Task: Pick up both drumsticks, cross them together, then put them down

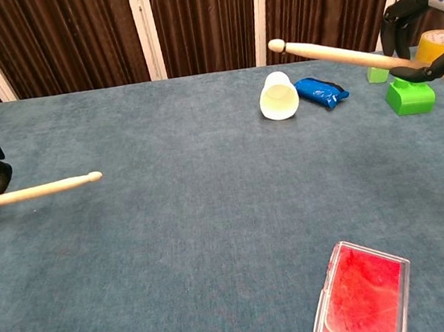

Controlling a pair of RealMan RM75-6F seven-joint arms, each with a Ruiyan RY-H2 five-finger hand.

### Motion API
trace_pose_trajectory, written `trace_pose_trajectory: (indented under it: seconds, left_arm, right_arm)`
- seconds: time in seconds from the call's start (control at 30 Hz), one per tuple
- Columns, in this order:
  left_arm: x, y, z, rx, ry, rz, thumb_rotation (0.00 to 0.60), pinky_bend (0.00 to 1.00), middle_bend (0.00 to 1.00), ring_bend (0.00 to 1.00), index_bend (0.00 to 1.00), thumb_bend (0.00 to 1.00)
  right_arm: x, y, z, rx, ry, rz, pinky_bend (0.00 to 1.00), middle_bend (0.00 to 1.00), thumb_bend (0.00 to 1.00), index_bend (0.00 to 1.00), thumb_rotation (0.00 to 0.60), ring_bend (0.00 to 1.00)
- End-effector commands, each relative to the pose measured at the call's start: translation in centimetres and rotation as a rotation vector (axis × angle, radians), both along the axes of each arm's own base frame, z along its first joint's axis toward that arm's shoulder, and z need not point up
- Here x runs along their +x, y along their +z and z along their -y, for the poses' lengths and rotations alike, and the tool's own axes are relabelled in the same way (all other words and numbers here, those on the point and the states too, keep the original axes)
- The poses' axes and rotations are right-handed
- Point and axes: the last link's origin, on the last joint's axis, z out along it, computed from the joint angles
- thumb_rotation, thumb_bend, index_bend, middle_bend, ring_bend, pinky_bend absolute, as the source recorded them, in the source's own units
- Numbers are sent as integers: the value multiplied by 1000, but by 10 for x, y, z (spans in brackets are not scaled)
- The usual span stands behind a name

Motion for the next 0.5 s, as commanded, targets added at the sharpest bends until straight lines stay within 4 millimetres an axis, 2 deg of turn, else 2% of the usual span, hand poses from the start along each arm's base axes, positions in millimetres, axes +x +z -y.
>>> trace_pose_trajectory:
  seconds: [0.03, 0.23, 0.5]
  left_arm:
    - [1, -6, 1, -9, 17, 20, 600, 144, 574, 213, 570, 439]
    - [3, -8, 2, -14, -18, -21, 600, 144, 570, 213, 568, 439]
    - [-7, -7, 5, -17, 6, -59, 600, 143, 545, 193, 544, 440]
  right_arm:
    - [-1, 1, -1, -2, -5, 0, 10, 642, 455, 753, 600, 442]
    - [-2, 3, -3, -5, -11, 7, 11, 643, 455, 753, 600, 442]
    - [-5, 5, -2, -2, -32, 15, 11, 643, 455, 753, 600, 442]
